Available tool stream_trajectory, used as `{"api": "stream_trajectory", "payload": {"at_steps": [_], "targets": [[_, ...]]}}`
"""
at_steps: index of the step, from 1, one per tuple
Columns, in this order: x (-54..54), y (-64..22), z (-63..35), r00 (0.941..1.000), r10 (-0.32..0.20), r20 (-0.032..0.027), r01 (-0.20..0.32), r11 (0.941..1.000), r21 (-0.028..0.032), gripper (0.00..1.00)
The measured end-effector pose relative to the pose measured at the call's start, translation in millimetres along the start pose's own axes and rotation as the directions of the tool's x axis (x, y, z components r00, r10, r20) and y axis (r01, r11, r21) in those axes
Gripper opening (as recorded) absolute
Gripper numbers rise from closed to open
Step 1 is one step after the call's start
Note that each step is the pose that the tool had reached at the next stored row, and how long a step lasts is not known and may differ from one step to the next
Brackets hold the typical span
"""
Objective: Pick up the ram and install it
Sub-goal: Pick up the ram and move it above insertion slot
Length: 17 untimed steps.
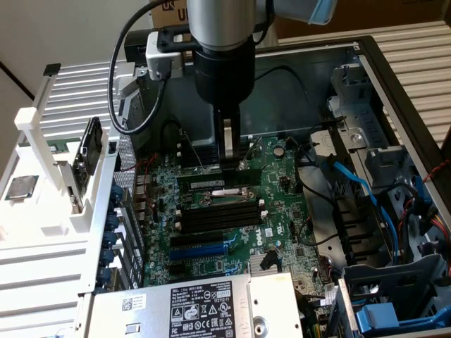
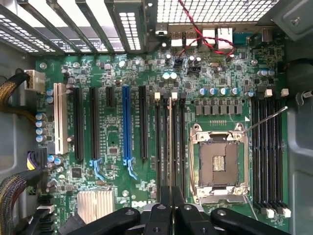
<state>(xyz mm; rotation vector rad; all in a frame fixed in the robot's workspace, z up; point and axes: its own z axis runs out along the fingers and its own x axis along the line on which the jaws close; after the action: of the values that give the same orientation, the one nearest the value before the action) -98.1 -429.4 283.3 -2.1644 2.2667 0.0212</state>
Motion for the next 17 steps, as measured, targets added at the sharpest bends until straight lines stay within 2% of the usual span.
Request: {"api": "stream_trajectory", "payload": {"at_steps": [17], "targets": [[6.4, -1.3, 17.0, 1.0000, 0.000, -0.0013, 0.000, 1.0000, 0.0001, 0.12]]}}
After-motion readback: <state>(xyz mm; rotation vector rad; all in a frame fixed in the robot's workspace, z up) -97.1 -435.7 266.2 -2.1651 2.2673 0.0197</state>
